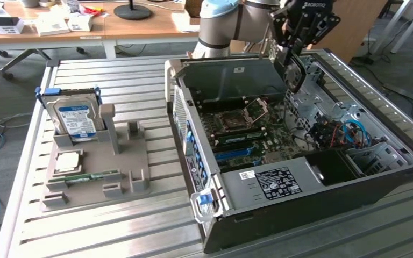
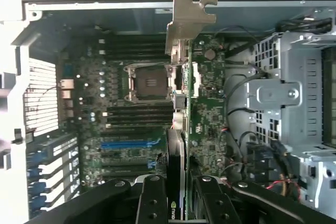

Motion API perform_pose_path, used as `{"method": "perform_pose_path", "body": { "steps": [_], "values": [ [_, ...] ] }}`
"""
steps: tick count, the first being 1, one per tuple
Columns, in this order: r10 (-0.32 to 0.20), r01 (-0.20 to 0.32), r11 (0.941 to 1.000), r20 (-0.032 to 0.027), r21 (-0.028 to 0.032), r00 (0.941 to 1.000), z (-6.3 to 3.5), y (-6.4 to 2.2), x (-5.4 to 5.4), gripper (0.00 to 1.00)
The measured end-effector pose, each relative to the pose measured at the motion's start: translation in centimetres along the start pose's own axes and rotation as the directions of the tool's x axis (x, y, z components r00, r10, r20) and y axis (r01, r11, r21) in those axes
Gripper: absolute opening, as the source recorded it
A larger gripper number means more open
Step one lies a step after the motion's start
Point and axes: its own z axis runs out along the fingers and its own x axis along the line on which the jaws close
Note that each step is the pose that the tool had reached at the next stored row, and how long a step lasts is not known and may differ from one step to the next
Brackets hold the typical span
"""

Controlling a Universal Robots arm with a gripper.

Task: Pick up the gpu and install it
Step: 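Pick up the gpu and move the gpu toward the slot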

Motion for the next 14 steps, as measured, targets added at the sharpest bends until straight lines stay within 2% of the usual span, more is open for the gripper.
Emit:
{"method": "perform_pose_path", "body": {
  "steps": [5, 14],
  "values": [
    [0.0, 0.0, 1.0, 0.0, 0.0001, 1.0, 0.04, 0.09, -1.7, 0.26],
    [0.0, 0.0, 1.0, -0.0001, 0.0, 1.0, 0.05, 0.11, -2.1, 0.26]
  ]
}}
